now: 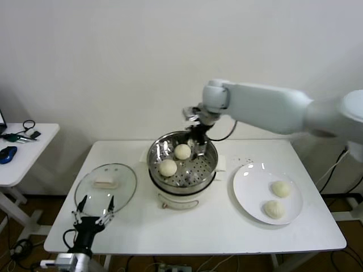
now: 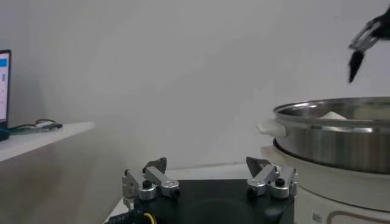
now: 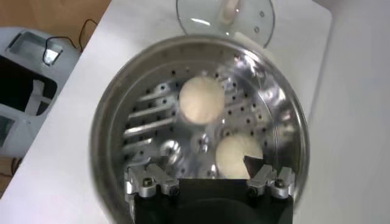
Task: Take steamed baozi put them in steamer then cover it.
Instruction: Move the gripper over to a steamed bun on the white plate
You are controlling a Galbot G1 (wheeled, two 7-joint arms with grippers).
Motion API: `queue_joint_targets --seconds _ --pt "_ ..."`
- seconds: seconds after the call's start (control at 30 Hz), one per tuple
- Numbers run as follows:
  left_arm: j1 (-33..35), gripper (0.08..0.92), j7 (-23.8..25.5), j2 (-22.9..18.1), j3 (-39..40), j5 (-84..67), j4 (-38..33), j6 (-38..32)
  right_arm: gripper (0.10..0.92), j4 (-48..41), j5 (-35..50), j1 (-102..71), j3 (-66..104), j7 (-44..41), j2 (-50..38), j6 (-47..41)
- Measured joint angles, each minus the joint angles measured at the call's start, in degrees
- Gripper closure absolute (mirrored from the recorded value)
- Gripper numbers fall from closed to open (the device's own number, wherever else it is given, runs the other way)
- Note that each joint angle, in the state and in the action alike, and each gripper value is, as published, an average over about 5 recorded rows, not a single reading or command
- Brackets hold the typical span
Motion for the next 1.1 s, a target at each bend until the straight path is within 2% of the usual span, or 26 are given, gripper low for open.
queue_joint_targets --seconds 0.27,0.53,1.1 --pt "-0.1 0.177 0.0 -0.8 0.1 1.2 -0.5 0.5 0.203 7.9 -5.9 -2.5 2.1 -1.5 -13.8 0.9" --pt "0.0 0.177 -0.1 -1.6 0.2 2.1 -0.8 1.1 0.203 10.1 -14.6 -11.0 7.1 -3.1 -24.5 2.3" --pt "0.8 0.177 -0.2 -2.4 -0.1 3.2 -0.9 1.2 0.203 6.1 -26.7 -28.4 16.7 -4.1 -31.2 4.4"
